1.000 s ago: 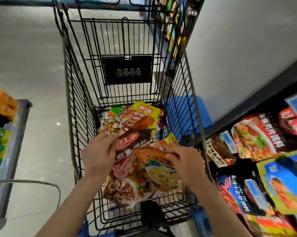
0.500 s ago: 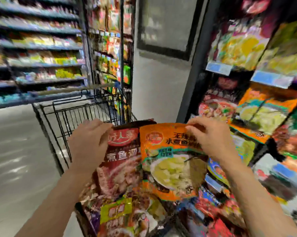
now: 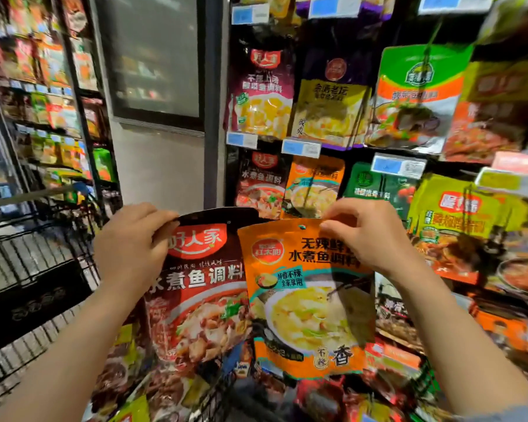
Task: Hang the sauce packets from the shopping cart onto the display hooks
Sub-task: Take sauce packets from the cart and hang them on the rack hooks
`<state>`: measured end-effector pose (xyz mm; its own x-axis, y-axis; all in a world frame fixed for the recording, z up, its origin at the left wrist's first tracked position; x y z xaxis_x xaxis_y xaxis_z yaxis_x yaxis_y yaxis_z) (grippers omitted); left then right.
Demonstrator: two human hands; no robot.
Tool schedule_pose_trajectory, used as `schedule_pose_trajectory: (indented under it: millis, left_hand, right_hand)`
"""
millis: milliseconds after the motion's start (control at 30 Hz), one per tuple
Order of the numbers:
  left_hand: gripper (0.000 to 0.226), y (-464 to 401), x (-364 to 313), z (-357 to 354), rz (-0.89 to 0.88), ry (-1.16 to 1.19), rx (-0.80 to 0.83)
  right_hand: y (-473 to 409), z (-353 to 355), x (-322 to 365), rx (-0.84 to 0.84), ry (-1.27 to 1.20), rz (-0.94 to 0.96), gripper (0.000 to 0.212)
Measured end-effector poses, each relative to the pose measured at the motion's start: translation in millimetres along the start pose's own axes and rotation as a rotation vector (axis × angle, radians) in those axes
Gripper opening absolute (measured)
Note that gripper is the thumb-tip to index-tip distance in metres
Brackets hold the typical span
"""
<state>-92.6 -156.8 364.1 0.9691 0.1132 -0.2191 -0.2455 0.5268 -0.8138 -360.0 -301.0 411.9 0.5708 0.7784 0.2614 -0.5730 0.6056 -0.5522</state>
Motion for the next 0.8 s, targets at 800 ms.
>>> schedule_pose_trajectory:
  millis: [800]
  left_hand:
    - [0.024, -2, -198, -162, -0.249, 0.443, 0.367]
  right_hand:
    - [203, 135, -148, -0.183, 0.368, -0.729, 0.002]
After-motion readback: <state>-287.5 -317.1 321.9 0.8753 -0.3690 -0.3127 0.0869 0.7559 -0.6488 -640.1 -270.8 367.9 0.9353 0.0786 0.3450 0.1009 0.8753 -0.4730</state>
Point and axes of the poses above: each hand's wrist, its own y-axis away from the middle knuckle, its own z-axis out of the back of the hand, x = y × z, the point moved 6 cm from there along -y, towards the middle knuckle, and after that the axes turned 5 degrees about x, right-handed, at the moved point
